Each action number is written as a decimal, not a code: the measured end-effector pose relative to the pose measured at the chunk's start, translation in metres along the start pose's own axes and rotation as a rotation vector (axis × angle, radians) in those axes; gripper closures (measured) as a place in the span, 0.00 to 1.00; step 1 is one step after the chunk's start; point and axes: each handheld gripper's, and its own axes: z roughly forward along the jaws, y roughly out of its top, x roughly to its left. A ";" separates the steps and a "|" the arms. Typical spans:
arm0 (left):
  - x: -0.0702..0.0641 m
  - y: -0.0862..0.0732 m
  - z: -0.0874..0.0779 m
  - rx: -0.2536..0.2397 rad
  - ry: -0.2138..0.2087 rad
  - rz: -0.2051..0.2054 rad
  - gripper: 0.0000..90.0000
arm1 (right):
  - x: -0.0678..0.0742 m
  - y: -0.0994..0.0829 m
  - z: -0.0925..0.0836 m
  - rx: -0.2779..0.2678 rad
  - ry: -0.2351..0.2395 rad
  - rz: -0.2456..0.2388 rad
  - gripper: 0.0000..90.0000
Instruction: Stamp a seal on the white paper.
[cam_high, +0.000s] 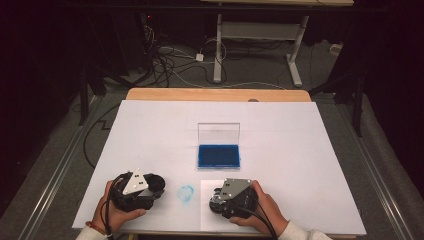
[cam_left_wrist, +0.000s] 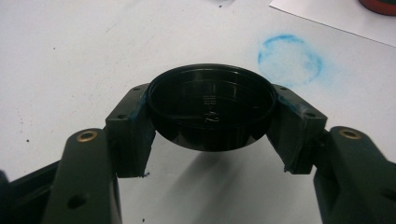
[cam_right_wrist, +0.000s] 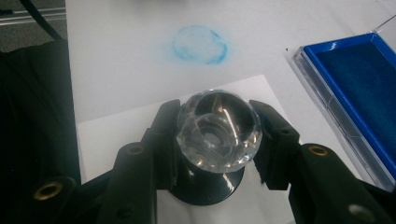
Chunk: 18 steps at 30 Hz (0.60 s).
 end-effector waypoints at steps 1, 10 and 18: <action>0.000 0.000 0.000 0.000 0.000 0.000 0.41 | 0.001 0.000 0.000 0.004 -0.004 -0.003 0.63; -0.001 0.000 0.001 0.003 -0.008 0.003 0.41 | -0.001 -0.002 -0.002 0.005 0.005 -0.001 0.63; -0.001 0.000 0.001 0.003 -0.012 0.005 0.41 | 0.003 0.000 -0.002 0.015 -0.018 -0.033 0.63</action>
